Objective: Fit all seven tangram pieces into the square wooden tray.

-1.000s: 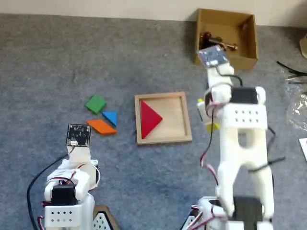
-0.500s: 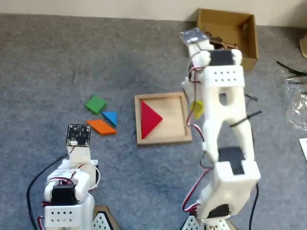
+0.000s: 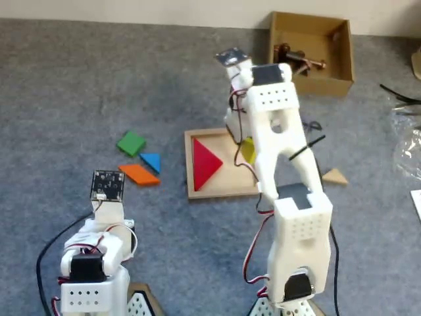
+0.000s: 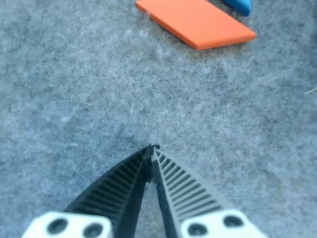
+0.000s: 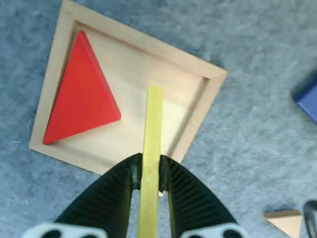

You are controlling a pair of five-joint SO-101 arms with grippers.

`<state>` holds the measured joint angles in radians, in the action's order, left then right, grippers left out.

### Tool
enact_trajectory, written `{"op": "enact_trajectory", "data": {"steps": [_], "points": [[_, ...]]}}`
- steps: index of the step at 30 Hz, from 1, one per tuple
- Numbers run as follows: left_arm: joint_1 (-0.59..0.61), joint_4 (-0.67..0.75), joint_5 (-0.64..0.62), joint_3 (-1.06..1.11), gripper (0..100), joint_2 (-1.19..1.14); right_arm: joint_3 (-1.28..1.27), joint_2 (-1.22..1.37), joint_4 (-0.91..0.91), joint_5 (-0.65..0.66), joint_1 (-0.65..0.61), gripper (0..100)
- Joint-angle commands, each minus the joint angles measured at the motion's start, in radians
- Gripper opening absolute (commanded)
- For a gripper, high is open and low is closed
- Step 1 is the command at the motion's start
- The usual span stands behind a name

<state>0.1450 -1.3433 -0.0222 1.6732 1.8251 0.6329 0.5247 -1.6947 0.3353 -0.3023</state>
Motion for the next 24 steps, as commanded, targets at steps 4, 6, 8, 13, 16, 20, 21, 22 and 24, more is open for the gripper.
{"op": "enact_trajectory", "data": {"steps": [4,6,8,13,16,20,21,22,24], "points": [[0.012,-0.008,0.006,0.022,1,0.005,0.062,0.027,0.048,0.029,-0.015,0.5],[0.012,-0.008,0.006,0.022,1,0.005,0.064,0.042,0.056,0.046,-0.025,0.5],[0.012,-0.008,0.006,0.022,1,0.005,0.064,0.050,0.070,0.046,-0.030,0.5],[0.012,-0.008,0.006,0.022,1,0.005,0.062,0.054,0.108,0.046,-0.054,0.5],[0.012,-0.008,0.006,0.022,1,0.005,0.062,0.054,0.114,0.043,-0.074,0.5],[0.012,-0.008,0.006,0.022,1,0.005,0.056,0.054,0.137,0.043,-0.094,0.5],[0.012,-0.008,0.006,0.022,1,0.005,0.054,0.054,0.147,0.041,-0.096,0.5],[0.012,-0.008,0.006,0.022,1,0.005,0.054,0.054,0.156,0.040,-0.096,0.5],[0.012,-0.008,0.006,0.022,1,0.005,0.054,0.054,0.166,0.040,-0.096,0.5]]}}
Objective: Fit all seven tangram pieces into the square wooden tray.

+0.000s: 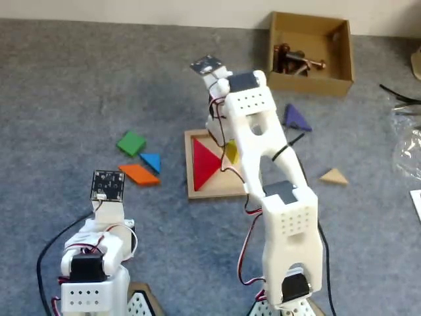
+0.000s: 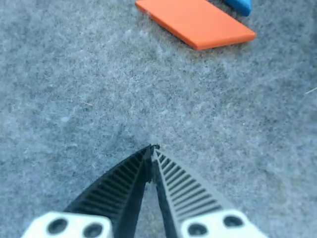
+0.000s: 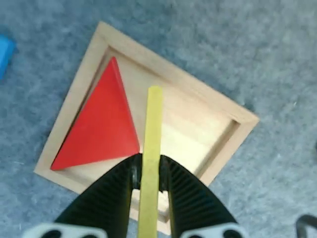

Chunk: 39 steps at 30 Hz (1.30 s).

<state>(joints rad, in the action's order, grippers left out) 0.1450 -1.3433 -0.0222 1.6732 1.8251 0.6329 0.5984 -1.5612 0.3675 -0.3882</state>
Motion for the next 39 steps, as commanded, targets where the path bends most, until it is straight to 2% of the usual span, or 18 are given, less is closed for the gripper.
{"op": "enact_trajectory", "data": {"steps": [1,14,27,39], "points": [[0.012,-0.008,0.006,0.022,1,0.005,0.054,-0.019,0.038,0.008,-0.010,0.5],[0.012,-0.008,0.006,0.022,1,0.005,0.051,-0.016,0.091,0.008,-0.062,0.5],[0.012,-0.008,0.006,0.022,1,0.005,0.062,0.124,0.087,0.008,-0.064,0.5],[0.012,-0.008,0.006,0.022,1,0.005,0.062,0.125,0.085,0.012,-0.058,1.0]]}}
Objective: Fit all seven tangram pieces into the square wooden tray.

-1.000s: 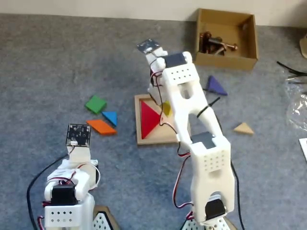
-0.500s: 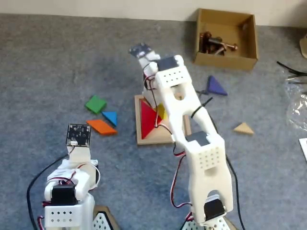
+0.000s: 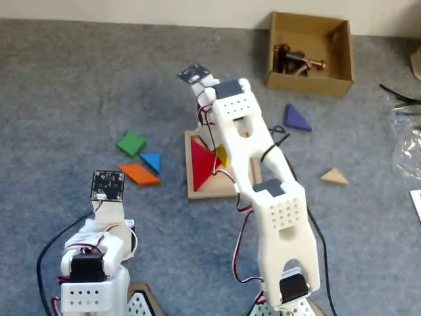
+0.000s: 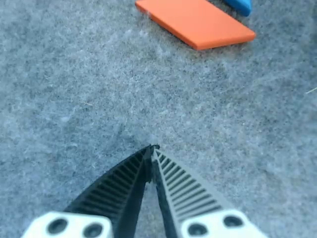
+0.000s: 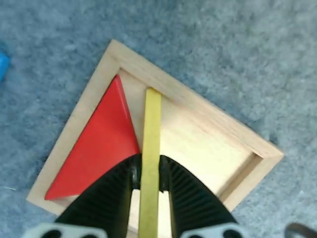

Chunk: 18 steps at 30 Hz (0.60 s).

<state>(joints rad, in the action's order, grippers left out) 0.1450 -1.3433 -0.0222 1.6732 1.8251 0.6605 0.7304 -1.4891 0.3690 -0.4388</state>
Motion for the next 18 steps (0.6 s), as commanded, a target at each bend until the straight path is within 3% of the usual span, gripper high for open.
{"op": "enact_trajectory", "data": {"steps": [1,7,12,18], "points": [[0.012,-0.008,0.006,0.022,1,0.005,0.035,-0.007,0.013,0.011,-0.007,1.0],[0.012,-0.008,0.006,0.022,1,0.005,0.036,-0.007,0.013,0.011,-0.007,1.3],[0.012,-0.008,0.006,0.022,1,0.005,0.036,-0.007,0.013,0.008,-0.007,10.4],[0.012,-0.008,0.006,0.022,1,0.005,0.036,-0.007,0.016,0.011,0.008,10.9]]}}
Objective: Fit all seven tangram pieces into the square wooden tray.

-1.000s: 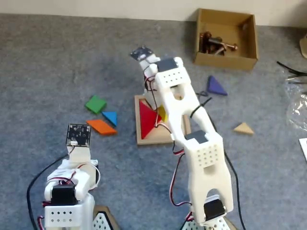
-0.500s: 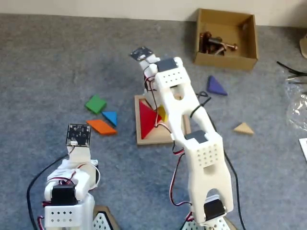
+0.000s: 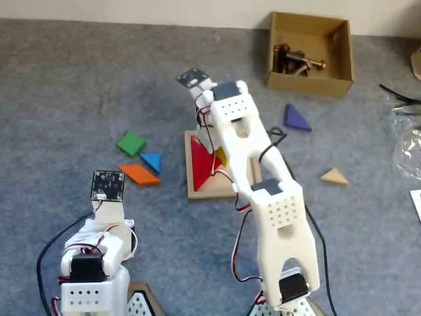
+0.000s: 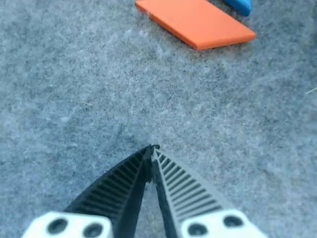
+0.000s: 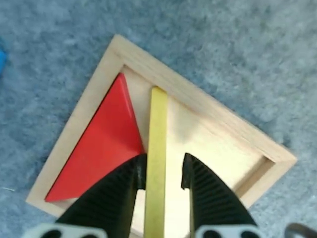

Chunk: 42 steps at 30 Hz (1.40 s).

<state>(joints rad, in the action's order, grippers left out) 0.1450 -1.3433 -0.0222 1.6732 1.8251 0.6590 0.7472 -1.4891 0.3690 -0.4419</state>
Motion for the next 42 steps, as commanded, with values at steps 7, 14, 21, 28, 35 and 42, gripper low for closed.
{"op": "enact_trajectory", "data": {"steps": [7,14,21,28,35,42], "points": [[0.012,-0.008,0.006,0.022,1,0.005,0.087,-0.024,0.010,0.009,0.050,19.0],[0.012,-0.008,0.006,0.022,1,0.005,0.113,-0.022,-0.002,0.011,0.053,21.7],[0.012,-0.008,0.006,0.022,1,0.005,0.113,-0.025,-0.021,0.011,0.101,21.7],[0.012,-0.008,0.006,0.022,1,0.005,0.225,-0.024,-0.217,0.011,0.173,11.0],[0.012,-0.008,0.006,0.022,1,0.005,0.311,-0.016,-0.269,0.011,0.237,0.2],[0.012,-0.008,0.006,0.022,1,0.005,0.225,-0.015,-0.266,0.012,0.249,0.5]]}}
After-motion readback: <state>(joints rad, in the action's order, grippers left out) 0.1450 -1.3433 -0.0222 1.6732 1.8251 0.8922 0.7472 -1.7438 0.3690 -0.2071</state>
